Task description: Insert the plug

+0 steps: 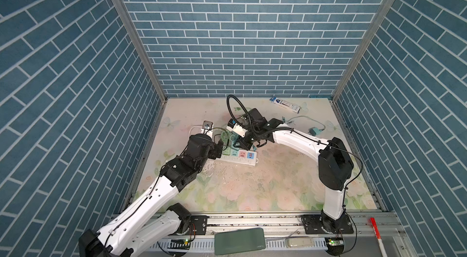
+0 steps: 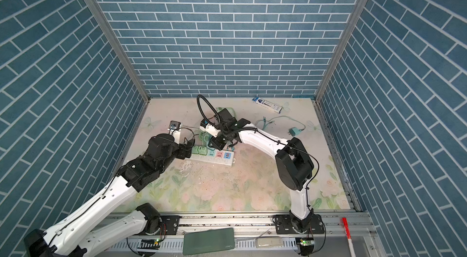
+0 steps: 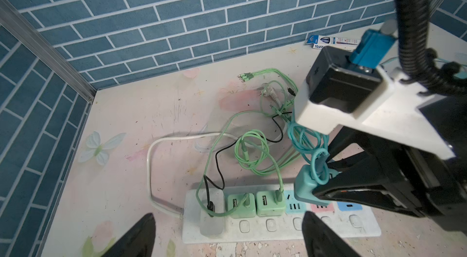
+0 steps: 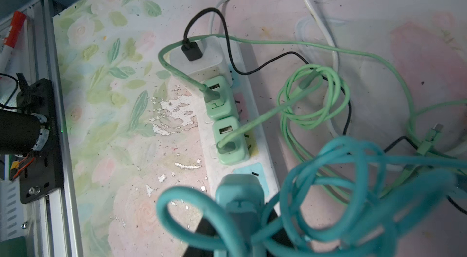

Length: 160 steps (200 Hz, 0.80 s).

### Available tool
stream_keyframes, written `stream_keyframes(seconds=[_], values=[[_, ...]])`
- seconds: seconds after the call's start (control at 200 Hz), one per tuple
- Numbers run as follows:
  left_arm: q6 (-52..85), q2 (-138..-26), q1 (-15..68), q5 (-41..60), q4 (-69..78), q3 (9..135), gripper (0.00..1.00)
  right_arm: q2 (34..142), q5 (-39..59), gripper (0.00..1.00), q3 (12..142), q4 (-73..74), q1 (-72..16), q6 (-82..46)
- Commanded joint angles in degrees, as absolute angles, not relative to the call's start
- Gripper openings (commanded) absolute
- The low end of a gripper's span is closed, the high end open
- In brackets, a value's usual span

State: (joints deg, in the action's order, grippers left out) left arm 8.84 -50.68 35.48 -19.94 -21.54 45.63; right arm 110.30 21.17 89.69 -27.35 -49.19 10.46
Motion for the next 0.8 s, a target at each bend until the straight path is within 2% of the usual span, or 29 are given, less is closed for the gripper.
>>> stream_keyframes(seconds=[0.0,0.4,0.795], values=[[10.1,-50.0,35.2,-21.1,-21.6,44.6,0.91,111.9,18.9,0.0,87.3,-25.4,-50.5,15.2],[11.8,-45.8,35.1,-24.1,-23.5,45.4,0.93,113.5,16.9,0.0,86.4,-24.6,-51.6,18.4],[12.2,-46.1,35.0,-24.4,-24.3,46.0,0.93,114.9,14.8,0.0,86.3,-23.4,-52.3,20.3]])
